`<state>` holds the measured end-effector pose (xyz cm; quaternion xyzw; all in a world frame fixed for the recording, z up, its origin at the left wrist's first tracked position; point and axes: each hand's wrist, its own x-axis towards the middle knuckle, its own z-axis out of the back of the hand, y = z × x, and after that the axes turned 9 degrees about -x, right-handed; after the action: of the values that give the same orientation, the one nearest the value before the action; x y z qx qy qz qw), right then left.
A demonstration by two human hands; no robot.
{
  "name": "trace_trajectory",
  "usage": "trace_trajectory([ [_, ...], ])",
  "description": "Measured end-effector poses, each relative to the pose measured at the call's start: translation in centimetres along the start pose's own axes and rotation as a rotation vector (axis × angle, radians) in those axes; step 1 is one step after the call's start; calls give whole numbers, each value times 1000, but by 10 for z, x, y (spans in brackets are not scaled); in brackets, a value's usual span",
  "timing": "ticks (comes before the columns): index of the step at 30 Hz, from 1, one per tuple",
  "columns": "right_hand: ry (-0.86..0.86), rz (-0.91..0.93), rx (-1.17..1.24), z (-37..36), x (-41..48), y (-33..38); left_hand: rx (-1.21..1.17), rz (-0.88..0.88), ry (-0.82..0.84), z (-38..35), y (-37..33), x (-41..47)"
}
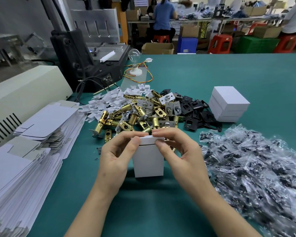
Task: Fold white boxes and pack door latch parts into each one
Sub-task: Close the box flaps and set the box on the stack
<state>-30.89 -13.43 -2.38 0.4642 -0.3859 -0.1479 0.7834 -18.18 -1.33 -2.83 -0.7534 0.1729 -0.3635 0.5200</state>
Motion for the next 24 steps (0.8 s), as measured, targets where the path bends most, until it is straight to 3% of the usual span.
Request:
trace_trajectory([
  [11, 23, -46, 44, -1, 4, -5, 166, -122, -1, 3, 3, 1],
  [24, 55, -53, 10, 2, 8, -6, 82, -33, -7, 0, 4, 3],
])
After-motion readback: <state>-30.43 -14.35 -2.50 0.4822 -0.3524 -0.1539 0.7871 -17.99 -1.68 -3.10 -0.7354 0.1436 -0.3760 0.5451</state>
